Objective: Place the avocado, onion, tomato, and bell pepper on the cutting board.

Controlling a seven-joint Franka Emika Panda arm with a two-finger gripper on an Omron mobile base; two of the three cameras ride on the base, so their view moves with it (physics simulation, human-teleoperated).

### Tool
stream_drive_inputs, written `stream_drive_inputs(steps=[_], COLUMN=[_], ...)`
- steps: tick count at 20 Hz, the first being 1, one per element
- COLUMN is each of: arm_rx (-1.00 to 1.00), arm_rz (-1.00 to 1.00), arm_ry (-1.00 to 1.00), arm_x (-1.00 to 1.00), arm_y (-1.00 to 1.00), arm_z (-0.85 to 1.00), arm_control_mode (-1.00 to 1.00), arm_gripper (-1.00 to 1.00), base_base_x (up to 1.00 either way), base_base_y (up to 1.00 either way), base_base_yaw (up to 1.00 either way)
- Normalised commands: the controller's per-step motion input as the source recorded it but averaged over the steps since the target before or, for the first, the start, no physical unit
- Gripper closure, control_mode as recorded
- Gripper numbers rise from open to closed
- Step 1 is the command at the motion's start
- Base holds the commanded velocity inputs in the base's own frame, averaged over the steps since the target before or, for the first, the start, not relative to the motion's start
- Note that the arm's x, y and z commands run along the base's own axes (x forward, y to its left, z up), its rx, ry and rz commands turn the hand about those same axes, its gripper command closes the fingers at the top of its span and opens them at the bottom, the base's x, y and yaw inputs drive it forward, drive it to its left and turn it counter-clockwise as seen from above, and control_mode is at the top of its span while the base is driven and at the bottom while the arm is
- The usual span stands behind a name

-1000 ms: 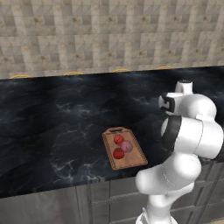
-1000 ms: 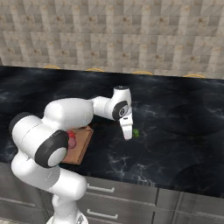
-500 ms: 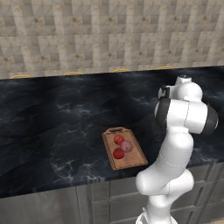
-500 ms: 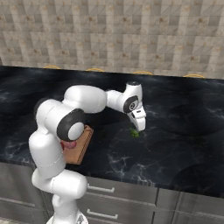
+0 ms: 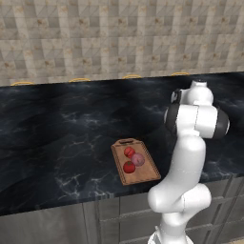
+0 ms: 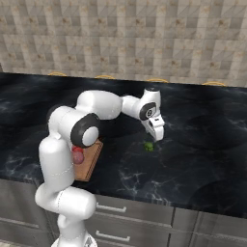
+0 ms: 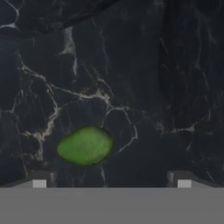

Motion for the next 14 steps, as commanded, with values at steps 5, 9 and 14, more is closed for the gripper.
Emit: stream_drive_inputs(steps=[5, 9, 14], arm_rx=[0.00, 0.00, 0.00], arm_rz=[0.00, 0.00, 0.00], arm_ry=[-0.11, -0.11, -0.02], arm_x=[0.13, 0.00, 0.01], arm_y=[0.07, 0.00, 0.00], arm_z=[-0.21, -0.09, -0.06], arm_control_mode=[-1.00, -1.00, -1.00], arm_gripper=[-1.00, -1.00, -1.00], base_base_x=[0.00, 0.00, 0.00], base_base_y=[0.00, 0.00, 0.00], base_base_yaw=[0.00, 0.00, 0.00])
